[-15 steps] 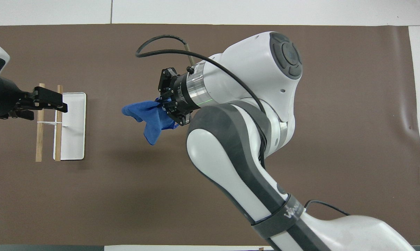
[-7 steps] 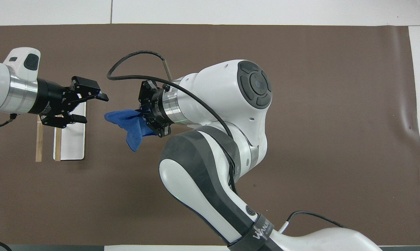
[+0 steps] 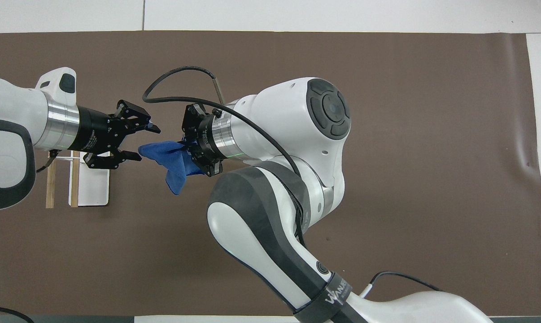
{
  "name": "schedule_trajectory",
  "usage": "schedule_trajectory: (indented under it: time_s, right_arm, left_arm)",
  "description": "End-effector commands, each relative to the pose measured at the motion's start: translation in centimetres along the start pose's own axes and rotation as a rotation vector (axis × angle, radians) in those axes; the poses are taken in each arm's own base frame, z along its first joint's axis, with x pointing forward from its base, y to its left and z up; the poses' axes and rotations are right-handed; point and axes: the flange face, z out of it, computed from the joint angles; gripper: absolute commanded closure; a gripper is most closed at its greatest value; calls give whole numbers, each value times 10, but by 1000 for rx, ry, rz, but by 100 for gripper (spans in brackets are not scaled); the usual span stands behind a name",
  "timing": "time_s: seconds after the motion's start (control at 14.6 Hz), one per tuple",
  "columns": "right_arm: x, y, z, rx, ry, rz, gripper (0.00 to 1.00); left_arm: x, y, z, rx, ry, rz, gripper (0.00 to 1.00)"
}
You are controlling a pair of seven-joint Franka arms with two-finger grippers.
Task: Right arm passes towel to left arm to hang
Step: 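Close the left gripper on the towel held by the right gripper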
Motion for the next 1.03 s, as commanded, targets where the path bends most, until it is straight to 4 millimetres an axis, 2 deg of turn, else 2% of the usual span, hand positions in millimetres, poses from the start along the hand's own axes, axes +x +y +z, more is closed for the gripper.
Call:
schedule_trajectory:
  time_s: [0.0, 0.07, 0.21, 0.34, 0.68, 0.75, 0.82, 0.89, 0.96]
  right_arm:
    - [2, 4, -5, 11, -9, 10, 100]
    - [2, 4, -5, 11, -9, 9, 100]
    - [2, 3, -5, 21, -9, 11, 100]
    - [4, 5, -5, 24, -6, 13, 100]
    - [4, 5, -6, 28, -6, 14, 100]
    - [4, 4, -7, 29, -5, 12, 71]
    - [6, 3, -7, 31, 0, 10, 31]
    - [8, 2, -8, 33, 7, 5, 0]
    - [12, 1, -10, 32, 25, -25, 0]
  left_arm:
    - [-12, 1, 12, -20, -2, -54, 50]
    - [-14, 0, 15, -14, -6, -56, 63]
    - [-16, 0, 16, -2, -16, -57, 100]
    - [-17, -3, 13, 15, -28, -55, 100]
    - [-17, -1, -13, -3, 1, -33, 100]
    - [-16, 0, -18, -2, 19, -24, 100]
    - [-14, 2, -22, 0, 40, -15, 100]
    - [-12, 3, -25, 0, 60, -7, 100]
    - [-10, 4, -27, 1, 76, 0, 100]
